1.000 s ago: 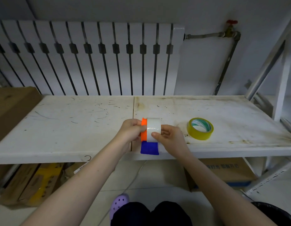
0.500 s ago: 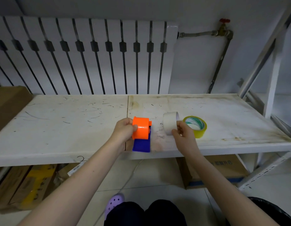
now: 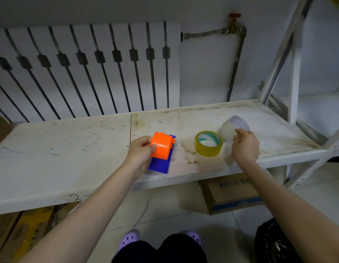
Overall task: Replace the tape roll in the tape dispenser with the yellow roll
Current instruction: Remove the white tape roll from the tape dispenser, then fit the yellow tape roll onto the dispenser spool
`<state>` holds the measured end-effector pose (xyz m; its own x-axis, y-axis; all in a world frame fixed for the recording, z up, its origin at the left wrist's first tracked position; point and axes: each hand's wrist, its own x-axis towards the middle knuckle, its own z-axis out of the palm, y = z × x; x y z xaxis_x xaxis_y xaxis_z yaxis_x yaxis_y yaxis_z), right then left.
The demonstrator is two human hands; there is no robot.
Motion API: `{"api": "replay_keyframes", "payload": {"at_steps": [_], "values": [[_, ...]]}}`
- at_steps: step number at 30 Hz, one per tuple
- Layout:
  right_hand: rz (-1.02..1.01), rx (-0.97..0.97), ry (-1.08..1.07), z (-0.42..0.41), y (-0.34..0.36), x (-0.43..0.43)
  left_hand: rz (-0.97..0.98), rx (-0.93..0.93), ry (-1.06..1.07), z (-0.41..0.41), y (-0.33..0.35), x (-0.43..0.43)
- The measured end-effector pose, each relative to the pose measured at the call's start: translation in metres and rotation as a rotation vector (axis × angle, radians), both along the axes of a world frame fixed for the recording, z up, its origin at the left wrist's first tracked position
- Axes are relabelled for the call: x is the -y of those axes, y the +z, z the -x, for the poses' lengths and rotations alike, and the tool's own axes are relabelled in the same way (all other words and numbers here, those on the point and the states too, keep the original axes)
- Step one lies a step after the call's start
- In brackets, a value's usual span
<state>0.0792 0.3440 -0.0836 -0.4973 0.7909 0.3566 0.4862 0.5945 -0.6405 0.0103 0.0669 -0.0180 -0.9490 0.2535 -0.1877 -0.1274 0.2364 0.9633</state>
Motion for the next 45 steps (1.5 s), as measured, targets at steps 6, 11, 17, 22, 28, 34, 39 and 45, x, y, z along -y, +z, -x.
{"api": "replay_keyframes", "payload": {"at_steps": [6,11,17,22,28,34,39,45], "values": [[-0.059,0.177,-0.036,-0.003,-0.011,-0.025,0.019,0.004,0.055,0.007,-0.006,-0.015],[-0.056,0.274,-0.051,-0.002,-0.018,-0.031,-0.007,0.021,0.102,0.007,-0.009,-0.021],[-0.106,0.169,0.013,0.005,-0.009,-0.014,-0.043,0.067,0.117,0.009,-0.011,-0.017],[-0.227,0.191,0.437,0.019,0.014,0.040,-0.054,0.090,0.118,0.009,-0.013,-0.014],[-0.144,0.559,0.383,0.036,0.005,0.066,-0.077,0.120,0.119,0.010,-0.014,-0.005],[-0.045,0.615,0.310,0.040,0.002,0.068,-0.085,0.122,0.094,0.010,-0.011,0.005],[0.047,0.505,0.340,0.042,0.005,0.068,-0.110,0.115,0.108,0.011,-0.008,0.016],[0.304,0.124,0.470,0.038,0.043,0.080,-0.132,0.126,0.156,0.010,-0.006,0.027]]}}
